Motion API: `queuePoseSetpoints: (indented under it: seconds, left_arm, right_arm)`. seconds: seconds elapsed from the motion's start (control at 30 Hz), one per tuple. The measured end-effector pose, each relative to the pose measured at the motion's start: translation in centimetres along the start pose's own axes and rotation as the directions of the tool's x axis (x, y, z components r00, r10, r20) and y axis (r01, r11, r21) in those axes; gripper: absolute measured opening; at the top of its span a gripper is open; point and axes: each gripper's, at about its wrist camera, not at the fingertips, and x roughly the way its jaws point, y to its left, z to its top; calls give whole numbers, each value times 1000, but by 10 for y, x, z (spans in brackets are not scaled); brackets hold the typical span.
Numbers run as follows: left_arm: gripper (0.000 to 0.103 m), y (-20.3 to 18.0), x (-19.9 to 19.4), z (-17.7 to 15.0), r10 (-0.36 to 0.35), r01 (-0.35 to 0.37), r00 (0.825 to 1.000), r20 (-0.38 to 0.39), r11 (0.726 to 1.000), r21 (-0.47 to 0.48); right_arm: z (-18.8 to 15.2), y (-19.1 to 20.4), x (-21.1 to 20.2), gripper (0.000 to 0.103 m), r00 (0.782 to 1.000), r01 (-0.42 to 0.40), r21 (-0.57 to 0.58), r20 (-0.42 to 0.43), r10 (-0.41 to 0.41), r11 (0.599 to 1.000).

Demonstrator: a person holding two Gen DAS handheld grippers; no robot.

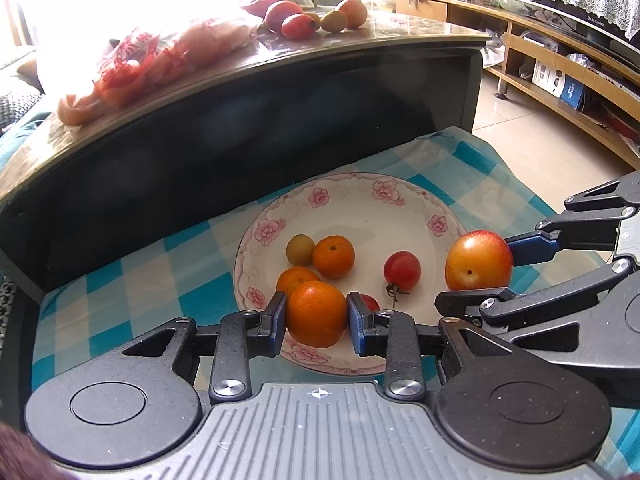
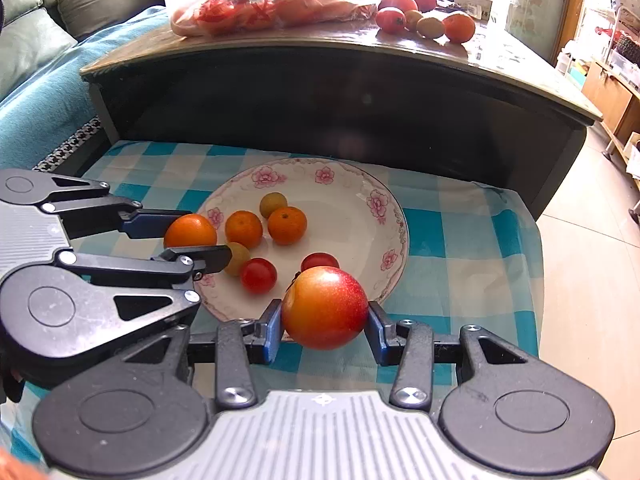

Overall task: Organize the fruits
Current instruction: 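Carry the mandarin in the left tool and nectarine in the right tool over the bowl, then lower the mandarin in the left tool while the right tool lowers the nectarine into the bowl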

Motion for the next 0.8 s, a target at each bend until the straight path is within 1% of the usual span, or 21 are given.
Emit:
queuePoseSetpoints:
  seconds: [0.43,0.8]
  left_arm:
    - [38,4,17,4,9,-9,1000,-14,1000,-4]
    - [38,10,27,5,15,-15,999,-29,1000,-9]
  right_arm:
    - [2,-3,21,45,1000,6,-5,-12,-6,1000]
    - [6,1,31,45,999,32,-47,9,-32,998]
